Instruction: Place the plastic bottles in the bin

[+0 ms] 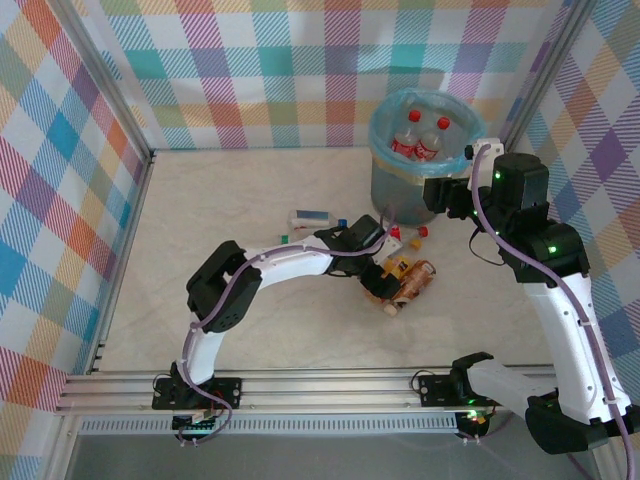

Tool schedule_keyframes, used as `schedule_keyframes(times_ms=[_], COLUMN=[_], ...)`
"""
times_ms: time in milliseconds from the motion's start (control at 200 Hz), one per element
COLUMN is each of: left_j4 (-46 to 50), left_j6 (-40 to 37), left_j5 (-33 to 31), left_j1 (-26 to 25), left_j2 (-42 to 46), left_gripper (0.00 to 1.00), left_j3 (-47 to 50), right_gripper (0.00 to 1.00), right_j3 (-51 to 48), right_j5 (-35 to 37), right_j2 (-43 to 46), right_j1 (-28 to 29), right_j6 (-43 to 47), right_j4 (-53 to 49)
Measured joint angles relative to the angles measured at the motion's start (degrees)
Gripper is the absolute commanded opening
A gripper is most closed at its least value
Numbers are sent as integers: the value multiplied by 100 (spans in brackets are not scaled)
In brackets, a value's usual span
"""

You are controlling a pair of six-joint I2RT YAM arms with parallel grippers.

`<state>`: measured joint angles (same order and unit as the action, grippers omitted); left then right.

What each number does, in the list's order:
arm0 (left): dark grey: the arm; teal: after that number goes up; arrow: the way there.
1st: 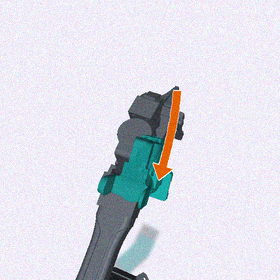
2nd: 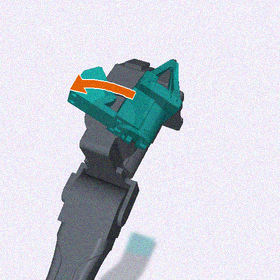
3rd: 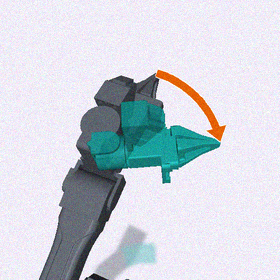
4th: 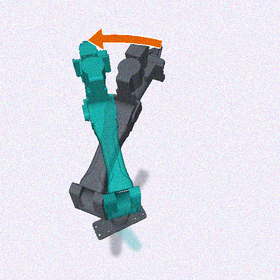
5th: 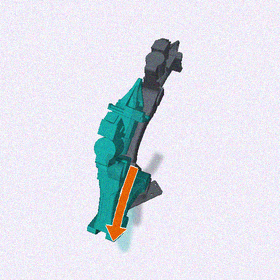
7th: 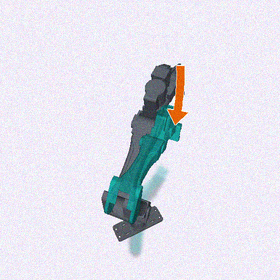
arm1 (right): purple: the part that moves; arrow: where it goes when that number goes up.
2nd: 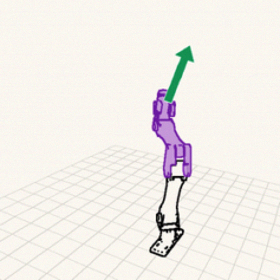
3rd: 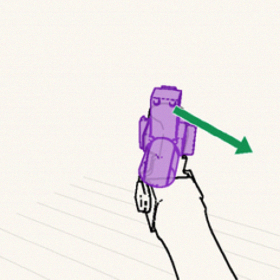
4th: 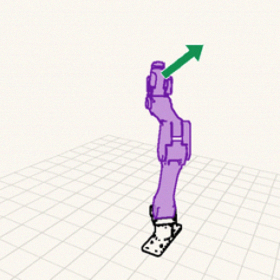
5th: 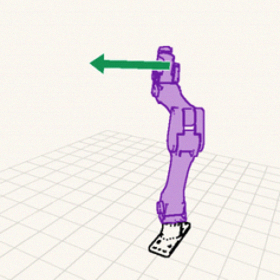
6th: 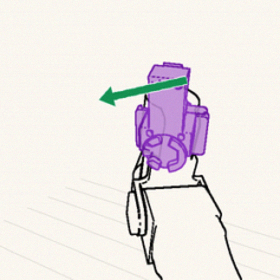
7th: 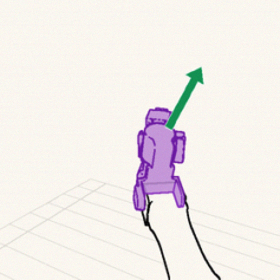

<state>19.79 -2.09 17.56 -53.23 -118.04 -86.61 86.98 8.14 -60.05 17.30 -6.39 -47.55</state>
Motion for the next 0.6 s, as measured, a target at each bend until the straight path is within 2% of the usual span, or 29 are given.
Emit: schedule_keyframes(times_ms=[460,600], left_j4=[321,313], left_j6=[7,-7], left_j5=[35,-35], left_j1=[-15,-26], left_j2=[-332,-313], left_gripper=[64,62], left_j3=[-142,-140], right_gripper=[81,81], right_j3=[0,0], right_j5=[0,-2], right_j2=[0,-2], right_j1=[0,0], right_j6=[7,4], right_j4=[0,0])
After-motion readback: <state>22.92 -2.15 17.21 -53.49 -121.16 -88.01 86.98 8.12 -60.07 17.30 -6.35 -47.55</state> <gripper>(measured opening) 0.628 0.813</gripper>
